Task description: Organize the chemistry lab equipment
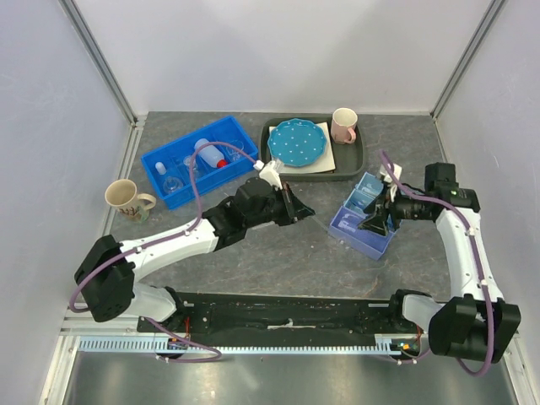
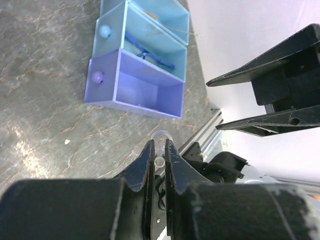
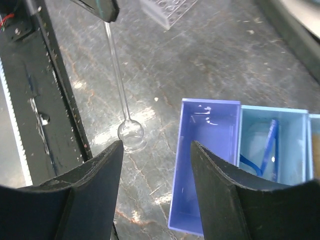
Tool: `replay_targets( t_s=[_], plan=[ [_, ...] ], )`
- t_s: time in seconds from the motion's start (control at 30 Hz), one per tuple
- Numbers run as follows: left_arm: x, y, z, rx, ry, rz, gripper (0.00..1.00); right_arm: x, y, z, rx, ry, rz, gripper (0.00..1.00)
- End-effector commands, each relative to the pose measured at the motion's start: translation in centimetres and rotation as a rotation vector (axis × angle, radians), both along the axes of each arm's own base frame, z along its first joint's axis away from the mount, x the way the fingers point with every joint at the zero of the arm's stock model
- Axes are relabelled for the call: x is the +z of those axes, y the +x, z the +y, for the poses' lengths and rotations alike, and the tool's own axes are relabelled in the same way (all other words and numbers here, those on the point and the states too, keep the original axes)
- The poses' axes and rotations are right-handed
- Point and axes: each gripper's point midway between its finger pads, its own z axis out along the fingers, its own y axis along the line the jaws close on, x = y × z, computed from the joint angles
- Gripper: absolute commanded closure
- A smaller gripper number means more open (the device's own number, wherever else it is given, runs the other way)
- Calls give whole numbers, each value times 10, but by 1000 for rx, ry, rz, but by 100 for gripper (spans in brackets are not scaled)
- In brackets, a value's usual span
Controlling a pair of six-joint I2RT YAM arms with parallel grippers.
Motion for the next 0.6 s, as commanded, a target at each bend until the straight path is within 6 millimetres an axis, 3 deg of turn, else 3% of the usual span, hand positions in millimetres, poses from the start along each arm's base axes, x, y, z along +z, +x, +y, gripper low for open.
replay_targets(
  t_s=[0.0, 0.13, 0.17, 0.27, 0.3, 0.4, 0.57],
  plan=[
    [45, 5, -8, -72, -171, -40, 98, 31, 9, -9, -61, 76, -78, 36],
    [54, 20, -17, -101, -205, -42, 98, 32, 18, -28, -155, 103, -52, 37],
    [44, 25, -23, -105, -193, -25, 98, 32, 19, -30, -167, 105, -53, 34],
    [49, 35, -35, -132, -212, -21, 98, 36, 21, -38, -203, 109, -73, 34],
    [36, 38, -42, -146, -198, 3, 98, 36, 21, -39, -209, 108, -81, 34],
    [35, 44, -58, -178, -213, 19, 98, 40, 22, -44, -243, 107, -114, 33],
    [12, 64, -85, -196, -208, 68, 98, 42, 26, -52, -300, 100, -130, 33]
  ],
)
